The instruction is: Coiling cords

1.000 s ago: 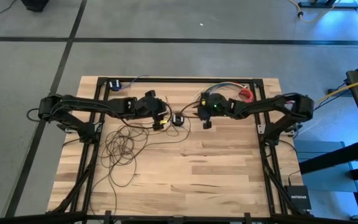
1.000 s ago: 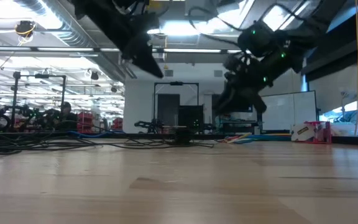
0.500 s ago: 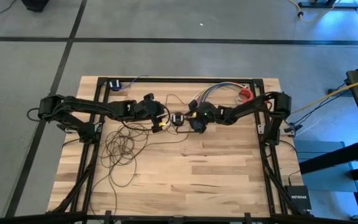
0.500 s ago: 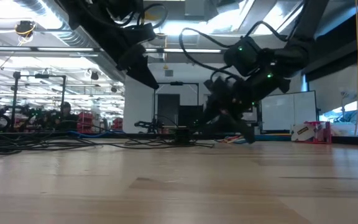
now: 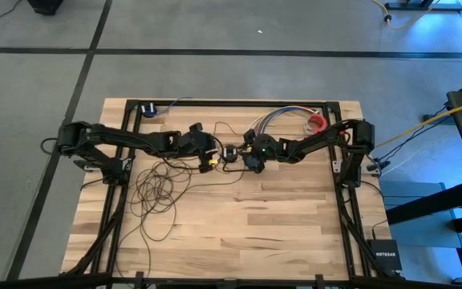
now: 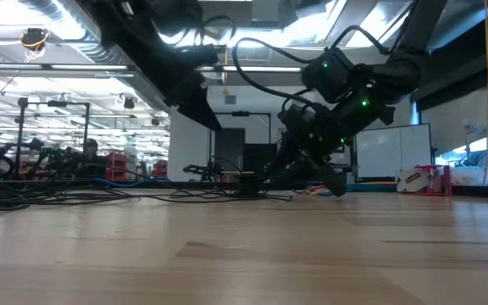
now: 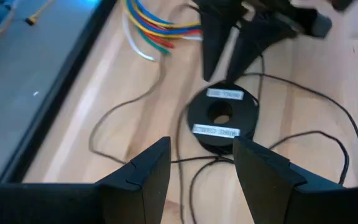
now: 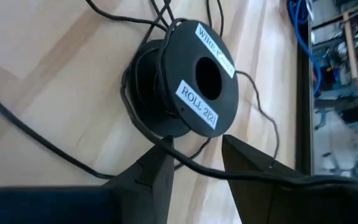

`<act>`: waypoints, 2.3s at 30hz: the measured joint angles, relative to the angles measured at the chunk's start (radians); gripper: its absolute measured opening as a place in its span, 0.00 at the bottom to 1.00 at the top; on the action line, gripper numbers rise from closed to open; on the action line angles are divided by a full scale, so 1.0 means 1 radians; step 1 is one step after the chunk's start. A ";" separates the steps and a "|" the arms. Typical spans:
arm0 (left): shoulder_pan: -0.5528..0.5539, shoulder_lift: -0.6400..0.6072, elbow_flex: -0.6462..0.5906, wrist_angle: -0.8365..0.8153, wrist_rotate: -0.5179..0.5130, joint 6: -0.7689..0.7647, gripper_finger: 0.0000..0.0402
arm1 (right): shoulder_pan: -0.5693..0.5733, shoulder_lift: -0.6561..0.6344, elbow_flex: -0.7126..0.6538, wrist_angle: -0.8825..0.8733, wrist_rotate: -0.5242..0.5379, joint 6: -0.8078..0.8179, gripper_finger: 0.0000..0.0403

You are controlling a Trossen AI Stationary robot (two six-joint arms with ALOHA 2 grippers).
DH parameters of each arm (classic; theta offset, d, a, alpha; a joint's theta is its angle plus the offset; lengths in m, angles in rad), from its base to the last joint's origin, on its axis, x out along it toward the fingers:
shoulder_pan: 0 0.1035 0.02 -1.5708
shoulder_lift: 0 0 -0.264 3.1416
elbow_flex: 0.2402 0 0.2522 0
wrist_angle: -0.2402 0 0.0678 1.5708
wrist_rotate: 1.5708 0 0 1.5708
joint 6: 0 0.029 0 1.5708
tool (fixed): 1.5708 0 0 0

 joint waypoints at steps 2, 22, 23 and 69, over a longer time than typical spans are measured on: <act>0.000 0.038 0.000 0.032 0.003 0.021 0.42 | 0.000 0.000 0.000 0.000 0.000 0.021 0.35; 0.001 0.254 0.000 0.225 0.007 0.099 0.42 | 0.000 0.023 0.001 0.083 -0.081 -0.091 0.35; 0.001 0.254 0.000 0.226 0.007 0.099 0.42 | 0.000 0.034 0.006 0.084 -0.081 -0.101 0.35; -0.004 -0.138 0.004 0.361 -0.029 0.186 0.42 | -0.036 -0.180 0.243 -0.644 0.139 0.388 0.01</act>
